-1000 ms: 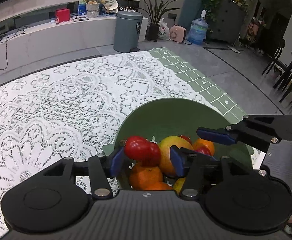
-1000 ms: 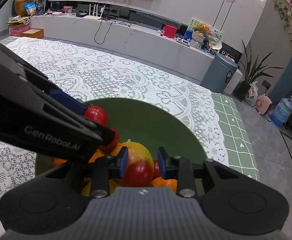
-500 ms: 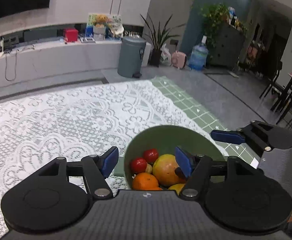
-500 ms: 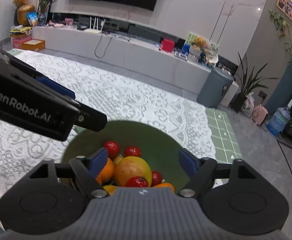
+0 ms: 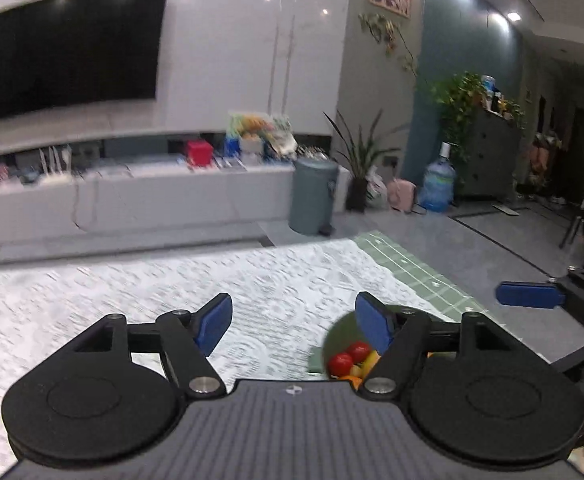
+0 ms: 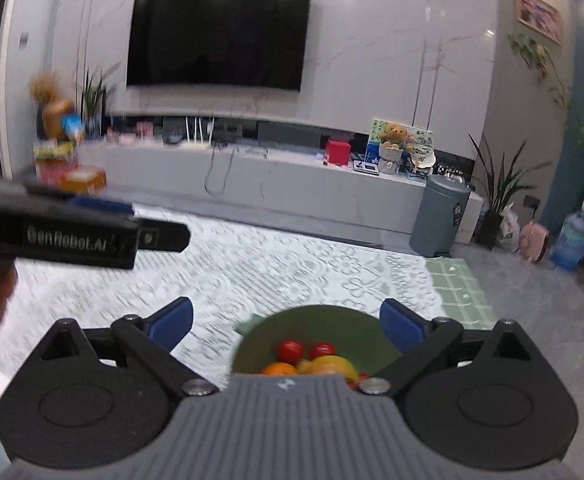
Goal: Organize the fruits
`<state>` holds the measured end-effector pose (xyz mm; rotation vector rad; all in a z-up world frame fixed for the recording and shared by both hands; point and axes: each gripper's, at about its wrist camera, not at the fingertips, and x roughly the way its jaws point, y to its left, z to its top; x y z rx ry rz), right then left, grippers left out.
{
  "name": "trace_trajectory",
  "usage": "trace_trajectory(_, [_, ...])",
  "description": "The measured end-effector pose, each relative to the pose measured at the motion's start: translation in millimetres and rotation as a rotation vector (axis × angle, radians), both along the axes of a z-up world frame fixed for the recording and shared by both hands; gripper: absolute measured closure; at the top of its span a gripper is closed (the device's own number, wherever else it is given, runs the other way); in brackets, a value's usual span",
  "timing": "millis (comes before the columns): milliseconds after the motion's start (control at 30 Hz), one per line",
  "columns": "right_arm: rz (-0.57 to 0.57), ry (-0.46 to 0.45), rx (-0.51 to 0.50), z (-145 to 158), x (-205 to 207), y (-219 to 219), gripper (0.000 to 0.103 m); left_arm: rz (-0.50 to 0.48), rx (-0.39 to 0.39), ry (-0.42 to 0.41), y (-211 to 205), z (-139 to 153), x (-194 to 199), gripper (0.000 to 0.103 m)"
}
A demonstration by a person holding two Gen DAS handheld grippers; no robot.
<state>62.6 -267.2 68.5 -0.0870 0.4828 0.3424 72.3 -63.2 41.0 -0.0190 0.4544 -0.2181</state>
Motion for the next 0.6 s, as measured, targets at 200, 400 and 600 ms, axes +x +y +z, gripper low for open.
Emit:
trace_trajectory(200, [-0.105,-0.035,0.096,-1,-18,4,0.004,0.024,0.006,-0.051,6,2,-22,0.014])
trace_trajectory(400, [-0.155,0.032,0.115,-13,-30,16,0.004,0.117,0.031,-0.065,6,-9,-37,0.013])
trace_trajectory(600, [-0.172,0.066,0.115,-30,-42,21,0.004,0.148,0.071,-0.029,8,-22,-46,0.013])
